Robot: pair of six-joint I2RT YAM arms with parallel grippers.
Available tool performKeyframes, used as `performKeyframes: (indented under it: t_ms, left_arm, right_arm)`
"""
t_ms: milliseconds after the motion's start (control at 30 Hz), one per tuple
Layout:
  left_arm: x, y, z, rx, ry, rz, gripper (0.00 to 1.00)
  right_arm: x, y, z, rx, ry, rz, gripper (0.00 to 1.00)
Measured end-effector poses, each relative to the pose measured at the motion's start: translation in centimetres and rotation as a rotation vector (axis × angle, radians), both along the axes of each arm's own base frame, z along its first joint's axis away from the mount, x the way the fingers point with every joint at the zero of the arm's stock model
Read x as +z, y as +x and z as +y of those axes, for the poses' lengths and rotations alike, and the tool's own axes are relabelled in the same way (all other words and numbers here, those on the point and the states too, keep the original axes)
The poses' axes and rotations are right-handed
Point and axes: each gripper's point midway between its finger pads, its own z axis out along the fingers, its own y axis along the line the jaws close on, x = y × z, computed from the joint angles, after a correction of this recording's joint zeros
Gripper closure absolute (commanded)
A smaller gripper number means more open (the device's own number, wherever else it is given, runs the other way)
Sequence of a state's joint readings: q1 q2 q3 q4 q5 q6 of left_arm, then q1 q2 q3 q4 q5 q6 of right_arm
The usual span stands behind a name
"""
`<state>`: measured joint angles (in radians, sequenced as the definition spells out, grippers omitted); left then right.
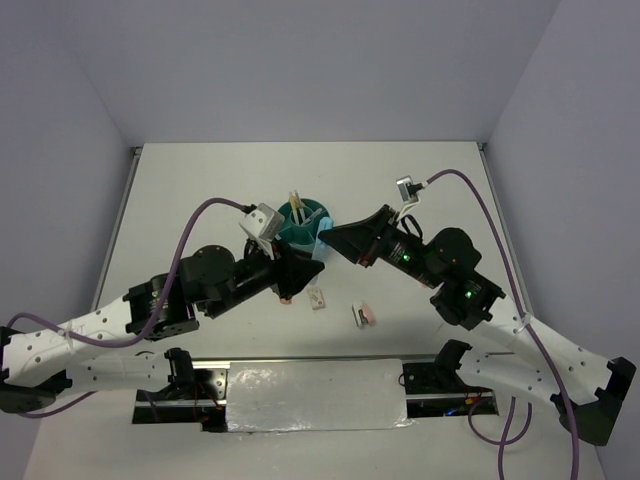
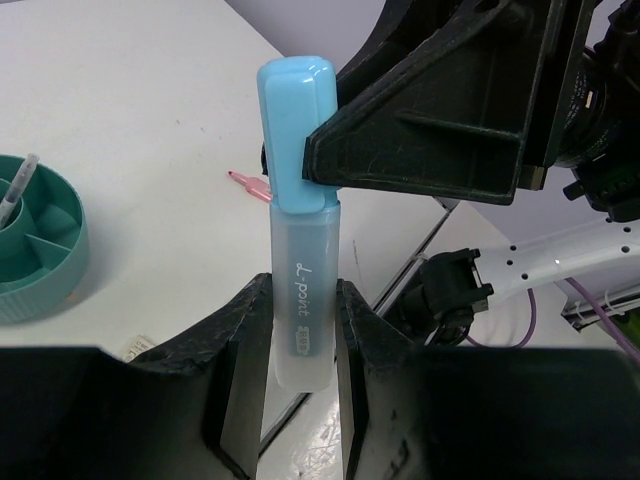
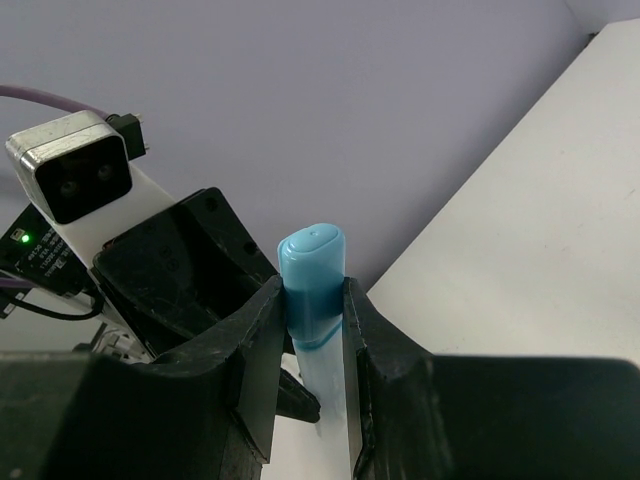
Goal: Sort the stationery into containers
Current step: Close the pen cap on the pen.
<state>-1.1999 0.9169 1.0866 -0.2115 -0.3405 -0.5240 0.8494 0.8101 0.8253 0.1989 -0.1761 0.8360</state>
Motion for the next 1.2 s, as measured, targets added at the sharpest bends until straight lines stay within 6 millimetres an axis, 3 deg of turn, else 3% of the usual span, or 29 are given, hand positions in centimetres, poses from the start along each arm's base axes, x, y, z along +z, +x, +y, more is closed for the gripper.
performKeyframes:
  t_ms: [133,200,767,900,1200]
  left_arm:
    - [0.1,0.1,0.1,0.005,0.004,-0.008,1.0]
    - [0.1,0.2,0.3,0.013,0.012,-0.021,1.0]
    - [0.3,0.9,0.7,0.041,0.094,-0.084,1.0]
    - [0.4,1.3,0.6,0.053,0.114,-0.1,1.0]
    - [1.9,0.9,-0.4,0.007,0.057,-0.14,1.0]
  right_arm:
    - [0.1,-0.1,0.2,0.007,0.006,-0.006,0.92]
    - [0.2,0.0,0.4,0.008,0.01,-0.009,1.0]
    - [0.4,0.1,0.9,-0.002,-0.004,-0.078,1.0]
    - [0.8,0.4,0.9,-0.017,0.001,-0.1,0.92]
    - [2.4,-0.2,-0.5,-0.073,0.012,-0.19,0.96]
